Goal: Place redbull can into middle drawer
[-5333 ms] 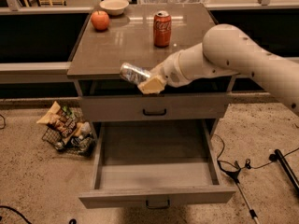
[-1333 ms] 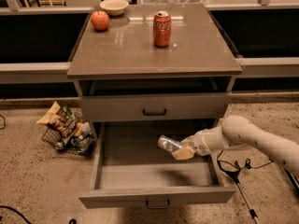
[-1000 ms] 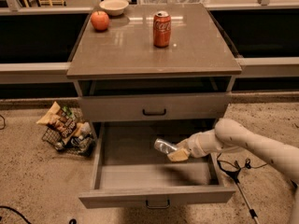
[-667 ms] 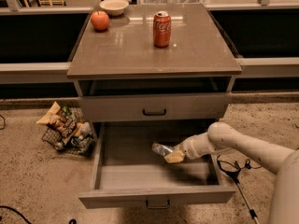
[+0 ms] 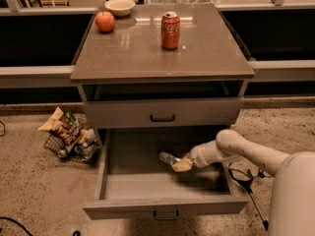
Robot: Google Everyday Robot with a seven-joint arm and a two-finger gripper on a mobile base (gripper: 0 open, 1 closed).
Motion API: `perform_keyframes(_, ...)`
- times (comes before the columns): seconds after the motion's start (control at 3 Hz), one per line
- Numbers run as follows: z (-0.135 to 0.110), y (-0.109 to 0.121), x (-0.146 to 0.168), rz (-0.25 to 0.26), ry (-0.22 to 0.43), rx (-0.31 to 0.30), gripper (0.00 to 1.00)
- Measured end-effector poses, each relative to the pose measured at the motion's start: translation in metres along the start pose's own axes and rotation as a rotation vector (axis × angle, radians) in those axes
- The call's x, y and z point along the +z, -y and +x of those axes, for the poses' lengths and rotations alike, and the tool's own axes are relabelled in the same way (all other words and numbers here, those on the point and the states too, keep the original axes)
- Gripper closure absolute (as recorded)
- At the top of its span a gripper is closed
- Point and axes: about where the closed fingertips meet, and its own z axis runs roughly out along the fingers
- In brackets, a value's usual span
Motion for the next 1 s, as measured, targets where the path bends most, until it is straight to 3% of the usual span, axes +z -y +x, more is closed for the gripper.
perform_keyframes(0.67, -0.003, 0.003, -0.006, -0.018, 0.010, -0.015, 0.06)
perform_keyframes(1.0, -0.008, -0.005, -0.031, -0.043, 0.092, -0.052, 0.00)
